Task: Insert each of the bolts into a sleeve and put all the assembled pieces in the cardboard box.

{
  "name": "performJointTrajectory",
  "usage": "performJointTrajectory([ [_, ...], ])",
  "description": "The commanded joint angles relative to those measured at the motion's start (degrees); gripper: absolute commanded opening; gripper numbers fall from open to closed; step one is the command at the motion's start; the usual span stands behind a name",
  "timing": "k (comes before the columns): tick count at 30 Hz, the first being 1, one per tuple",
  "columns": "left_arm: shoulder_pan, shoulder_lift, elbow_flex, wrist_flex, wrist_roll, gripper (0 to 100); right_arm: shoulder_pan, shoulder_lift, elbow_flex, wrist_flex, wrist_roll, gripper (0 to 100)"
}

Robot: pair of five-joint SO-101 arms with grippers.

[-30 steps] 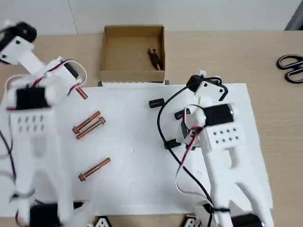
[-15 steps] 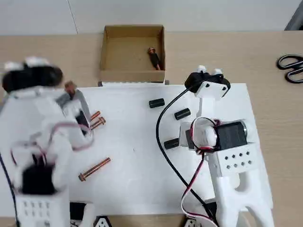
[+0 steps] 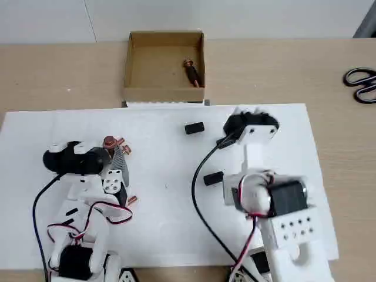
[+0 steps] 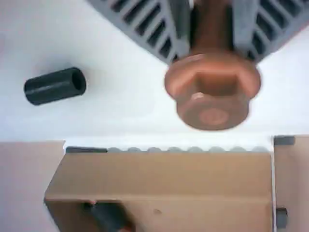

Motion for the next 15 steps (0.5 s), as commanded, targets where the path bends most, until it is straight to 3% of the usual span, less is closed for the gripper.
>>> performJointTrajectory([
  [1, 0.26, -1.05, 0.22, -2.73, 3.96, 1, -2.68, -5.23, 3.43, -3.91, 1.32, 0.3],
  [12, 2.55, -1.05, 6.11, -20.57, 3.16, 1, -7.43, -25.36, 23.65, -24.92, 9.85, 0.3],
  [15, 4.31, -1.05, 6.20, -23.91, 7.21, 1, -9.27, -32.04, 30.15, -31.08, 11.34, 0.3],
])
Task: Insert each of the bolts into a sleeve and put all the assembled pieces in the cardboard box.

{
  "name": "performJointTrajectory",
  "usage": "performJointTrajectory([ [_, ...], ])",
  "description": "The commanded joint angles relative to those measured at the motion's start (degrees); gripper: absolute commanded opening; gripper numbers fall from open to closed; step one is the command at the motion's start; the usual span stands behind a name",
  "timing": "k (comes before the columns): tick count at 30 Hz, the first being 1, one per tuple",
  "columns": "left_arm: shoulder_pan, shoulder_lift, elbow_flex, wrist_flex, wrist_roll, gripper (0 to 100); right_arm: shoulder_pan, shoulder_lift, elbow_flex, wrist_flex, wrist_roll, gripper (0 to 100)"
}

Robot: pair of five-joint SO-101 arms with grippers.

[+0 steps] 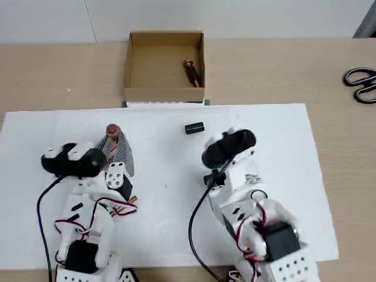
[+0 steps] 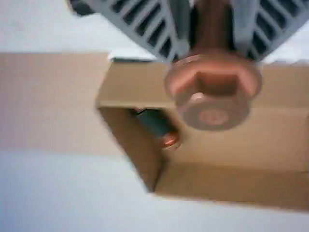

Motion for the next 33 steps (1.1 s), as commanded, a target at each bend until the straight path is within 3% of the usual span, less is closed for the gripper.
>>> performJointTrajectory([
  [1, 1.58, -0.97, -0.22, -5.36, 4.40, 1, -2.33, -7.96, 5.98, -8.22, 2.11, 0.3],
  [9, 1.14, -0.97, -0.84, -11.52, 14.07, 1, -8.48, -25.10, 21.01, -16.75, 7.03, 0.3],
  [18, 2.64, -0.97, -1.80, -11.96, 23.38, 1, -11.91, -24.31, 26.99, -26.24, 10.29, 0.3],
  [27, 13.10, -0.97, -1.89, -11.34, 23.82, 1, -14.73, -24.31, 29.71, -29.49, 10.55, 0.3],
  [33, 17.32, -0.97, -3.91, -1.67, 23.65, 1, -14.73, -24.31, 29.36, -29.41, 10.64, 0.3],
])
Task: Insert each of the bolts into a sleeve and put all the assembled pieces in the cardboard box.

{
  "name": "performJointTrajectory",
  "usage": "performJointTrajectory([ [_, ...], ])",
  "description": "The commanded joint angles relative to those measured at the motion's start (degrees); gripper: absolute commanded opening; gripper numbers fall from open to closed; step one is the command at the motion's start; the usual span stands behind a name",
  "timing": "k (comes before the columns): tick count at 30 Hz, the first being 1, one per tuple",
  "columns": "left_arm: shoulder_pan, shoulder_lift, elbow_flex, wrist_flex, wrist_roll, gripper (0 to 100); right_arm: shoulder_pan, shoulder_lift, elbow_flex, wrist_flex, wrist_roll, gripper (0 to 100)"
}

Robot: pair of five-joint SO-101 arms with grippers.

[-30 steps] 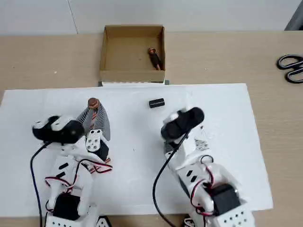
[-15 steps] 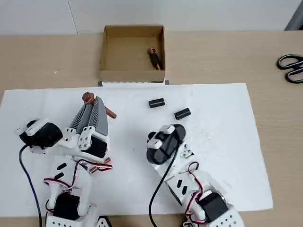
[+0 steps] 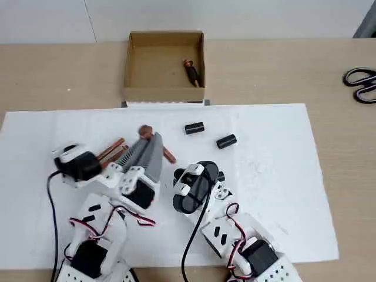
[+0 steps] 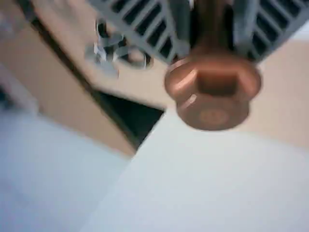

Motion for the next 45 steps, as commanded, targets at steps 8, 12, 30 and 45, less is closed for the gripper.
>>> performJointTrajectory([
  [8, 1.85, -0.97, -3.56, 5.10, -4.04, 1, -0.48, -0.66, -0.62, -1.63, 0.62, 0.3],
  [12, 1.85, -0.97, -2.51, 5.01, -4.04, 1, -0.48, -0.66, -0.88, -1.71, 0.62, 0.3],
  [30, 1.93, -0.88, 0.04, 4.84, -1.32, 1, -0.48, -0.66, -2.55, -1.71, 0.62, 0.3],
  [45, 1.93, -0.97, 1.45, 4.92, -1.32, 1, -2.51, -0.66, -4.13, -1.71, 0.62, 0.3],
])
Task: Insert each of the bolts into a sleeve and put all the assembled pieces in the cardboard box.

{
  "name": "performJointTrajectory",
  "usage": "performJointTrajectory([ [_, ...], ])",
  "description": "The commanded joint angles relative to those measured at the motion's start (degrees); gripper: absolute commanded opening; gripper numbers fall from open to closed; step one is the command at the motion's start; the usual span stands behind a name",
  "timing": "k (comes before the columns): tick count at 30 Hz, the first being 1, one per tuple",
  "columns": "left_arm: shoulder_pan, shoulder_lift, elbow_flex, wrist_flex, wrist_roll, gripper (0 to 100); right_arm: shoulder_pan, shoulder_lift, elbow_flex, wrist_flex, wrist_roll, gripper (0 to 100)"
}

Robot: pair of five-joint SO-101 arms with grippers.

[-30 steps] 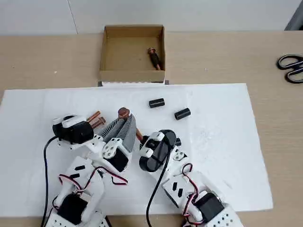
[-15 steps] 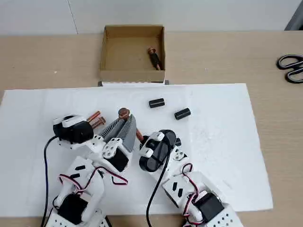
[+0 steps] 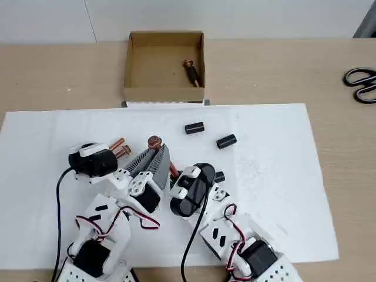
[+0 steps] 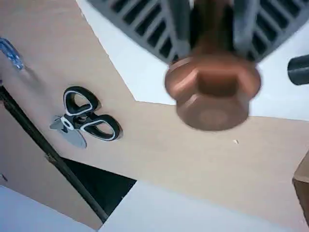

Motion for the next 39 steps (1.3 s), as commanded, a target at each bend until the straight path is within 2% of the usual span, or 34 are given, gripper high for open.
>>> performJointTrajectory([
  [1, 0.35, -0.97, -0.31, 0.09, 0.18, 1, -0.57, -0.66, -4.13, -1.71, 0.53, 0.3],
  [6, 0.79, -0.97, -0.48, 3.16, 0.00, 1, -0.40, -0.66, -5.80, -1.71, 0.62, 0.3],
  [9, 3.69, -0.97, -0.66, 6.24, 0.00, 1, -0.31, -0.66, -6.68, -1.63, 0.62, 0.3],
  [15, 7.38, -0.97, -0.66, 6.77, -0.09, 1, -0.22, -0.66, -7.12, -1.71, 3.78, 0.3],
  [26, 13.10, -0.97, -0.48, 16.35, -2.55, 1, 3.12, -0.66, -11.16, -1.71, 3.69, 0.3],
  [33, 15.03, -0.97, 0.57, 16.88, -2.64, 1, 2.77, -0.66, -11.08, -1.71, 3.69, 0.3],
  [39, 15.03, -0.97, 4.26, 16.70, -6.86, 1, 2.77, -0.66, -11.16, -1.71, 3.69, 0.3],
])
